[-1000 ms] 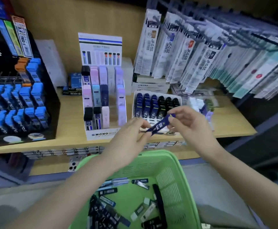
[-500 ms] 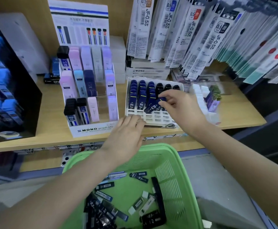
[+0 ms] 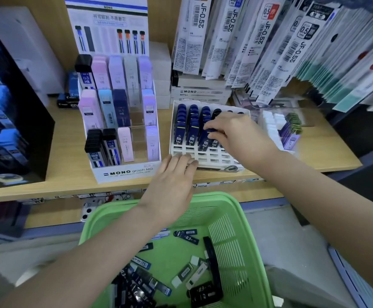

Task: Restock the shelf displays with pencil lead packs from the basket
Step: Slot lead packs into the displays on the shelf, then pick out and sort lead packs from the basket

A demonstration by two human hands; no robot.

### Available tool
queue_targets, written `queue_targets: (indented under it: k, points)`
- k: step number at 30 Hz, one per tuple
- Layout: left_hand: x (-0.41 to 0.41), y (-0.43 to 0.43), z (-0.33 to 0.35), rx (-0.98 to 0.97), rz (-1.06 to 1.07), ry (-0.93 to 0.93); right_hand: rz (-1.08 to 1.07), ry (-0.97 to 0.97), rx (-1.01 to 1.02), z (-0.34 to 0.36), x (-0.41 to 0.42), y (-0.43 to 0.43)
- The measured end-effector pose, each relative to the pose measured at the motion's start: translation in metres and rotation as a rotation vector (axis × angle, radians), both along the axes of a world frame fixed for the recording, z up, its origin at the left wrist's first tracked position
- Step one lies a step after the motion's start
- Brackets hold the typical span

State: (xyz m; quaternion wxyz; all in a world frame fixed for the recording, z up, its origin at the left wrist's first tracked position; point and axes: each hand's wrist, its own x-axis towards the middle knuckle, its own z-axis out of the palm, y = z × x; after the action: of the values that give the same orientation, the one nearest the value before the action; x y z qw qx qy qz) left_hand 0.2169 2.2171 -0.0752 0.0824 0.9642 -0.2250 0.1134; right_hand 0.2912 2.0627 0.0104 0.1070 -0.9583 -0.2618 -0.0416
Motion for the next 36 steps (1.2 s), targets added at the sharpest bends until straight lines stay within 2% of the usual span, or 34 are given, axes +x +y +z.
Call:
queue_targets:
  k: [4,8,11,17,21,23,28,31,36]
  points:
    - [0.001,0.001,-0.001,-0.005,-0.001,0.002,-0.016,-0.062,0.025,-0.008,-0.003,0.003]
    - [0.002,0.001,-0.003,-0.002,-0.008,0.006,-0.056,-0.011,0.105,-0.009,-0.006,0.001]
    - [0.003,0.003,-0.002,0.012,-0.008,0.012,-0.035,-0.055,0.066,-0.011,-0.007,0.000]
    - [-0.010,0.004,0.006,-0.025,-0.028,0.031,-0.018,-0.347,0.126,-0.019,-0.034,-0.006]
    - [-0.048,0.018,-0.013,-0.100,-0.079,-0.008,0.043,-0.348,0.186,-0.043,-0.077,-0.018]
    - [-0.070,0.027,-0.031,-0.088,-0.069,0.062,0.074,-0.270,0.163,-0.066,-0.096,-0.026]
    - [-0.108,0.047,-0.096,-0.033,0.010,0.328,0.124,0.088,0.100,-0.141,-0.132,-0.036]
    - [-0.122,0.053,-0.131,0.023,0.055,0.533,0.174,0.272,0.056,-0.187,-0.142,-0.034]
    - [-0.128,0.055,-0.187,-0.001,0.075,0.858,0.151,0.612,-0.004,-0.257,-0.151,-0.027]
